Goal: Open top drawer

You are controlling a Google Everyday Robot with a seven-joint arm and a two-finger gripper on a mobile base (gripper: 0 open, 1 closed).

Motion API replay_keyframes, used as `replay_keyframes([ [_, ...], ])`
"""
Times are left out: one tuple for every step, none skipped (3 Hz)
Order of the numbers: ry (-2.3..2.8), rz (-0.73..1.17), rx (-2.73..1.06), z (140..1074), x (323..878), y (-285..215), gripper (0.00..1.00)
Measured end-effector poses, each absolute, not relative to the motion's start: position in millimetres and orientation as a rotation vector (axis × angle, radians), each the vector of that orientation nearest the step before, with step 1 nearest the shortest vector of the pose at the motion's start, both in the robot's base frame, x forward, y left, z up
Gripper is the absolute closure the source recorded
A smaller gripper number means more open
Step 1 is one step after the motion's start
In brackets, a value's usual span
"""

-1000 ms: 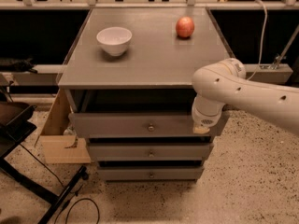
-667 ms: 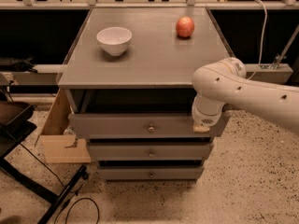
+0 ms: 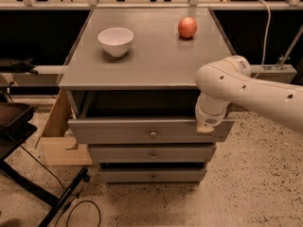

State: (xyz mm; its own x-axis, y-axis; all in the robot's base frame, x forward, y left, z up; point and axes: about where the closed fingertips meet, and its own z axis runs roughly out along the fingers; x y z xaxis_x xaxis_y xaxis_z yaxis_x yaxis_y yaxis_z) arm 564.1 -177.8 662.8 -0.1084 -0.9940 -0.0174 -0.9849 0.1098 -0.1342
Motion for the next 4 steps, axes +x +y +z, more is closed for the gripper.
replay_keyframes([
  [2.262,-0.135,-2.025,664.7,564.0,-178.4,1.00],
  [2.265,-0.134,-2.025,668.0,563.5,-180.1,1.00],
  [2.278,-0.129,-2.024,671.7,559.1,-186.7,1.00],
  [2.278,-0.129,-2.024,673.8,559.1,-186.7,1.00],
])
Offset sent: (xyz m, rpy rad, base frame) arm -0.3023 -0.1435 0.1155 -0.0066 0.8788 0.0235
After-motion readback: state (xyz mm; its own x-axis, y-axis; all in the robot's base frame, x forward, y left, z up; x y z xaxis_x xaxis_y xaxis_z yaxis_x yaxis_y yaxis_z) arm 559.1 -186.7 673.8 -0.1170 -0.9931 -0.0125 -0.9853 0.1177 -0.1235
